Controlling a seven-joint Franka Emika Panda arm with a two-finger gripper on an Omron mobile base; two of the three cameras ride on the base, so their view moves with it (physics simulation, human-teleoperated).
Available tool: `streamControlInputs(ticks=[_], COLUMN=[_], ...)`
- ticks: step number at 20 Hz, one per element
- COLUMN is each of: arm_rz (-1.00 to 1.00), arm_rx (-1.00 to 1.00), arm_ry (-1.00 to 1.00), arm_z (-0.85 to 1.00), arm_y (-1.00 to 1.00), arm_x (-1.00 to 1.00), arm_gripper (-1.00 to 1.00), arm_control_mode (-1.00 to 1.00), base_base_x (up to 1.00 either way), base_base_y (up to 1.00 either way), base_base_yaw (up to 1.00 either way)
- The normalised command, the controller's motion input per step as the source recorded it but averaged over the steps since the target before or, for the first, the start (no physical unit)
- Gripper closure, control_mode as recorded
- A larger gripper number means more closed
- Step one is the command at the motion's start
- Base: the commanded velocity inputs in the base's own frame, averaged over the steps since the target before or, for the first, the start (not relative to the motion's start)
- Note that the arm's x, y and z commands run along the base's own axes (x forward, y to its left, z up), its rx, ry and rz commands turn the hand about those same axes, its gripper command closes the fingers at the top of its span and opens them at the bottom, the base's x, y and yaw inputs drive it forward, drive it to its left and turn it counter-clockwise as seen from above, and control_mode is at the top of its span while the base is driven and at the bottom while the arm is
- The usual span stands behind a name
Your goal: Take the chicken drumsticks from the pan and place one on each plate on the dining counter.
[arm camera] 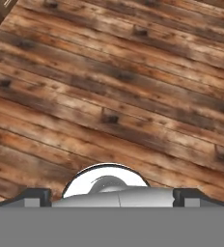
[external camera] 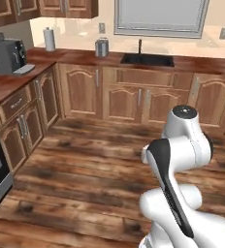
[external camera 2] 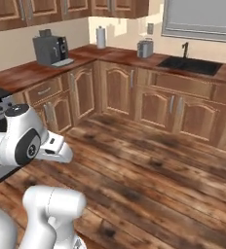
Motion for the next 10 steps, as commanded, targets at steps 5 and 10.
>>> streamControlInputs(ticks=[5,10], arm_rz=[0.0,0.0], arm_rx=[0.0,0.0], arm_ry=[0.0,0.0], arm_z=[0.0,0.0], arm_y=[0.0,0.0], arm_x=[0.0,0.0], arm_gripper=[-1.0,-1.0], arm_control_mode=[1.0,1.0], base_base_x=[1.0,0.99], base_base_y=[0.0,0.0], base_base_yaw=[0.37,0.47])
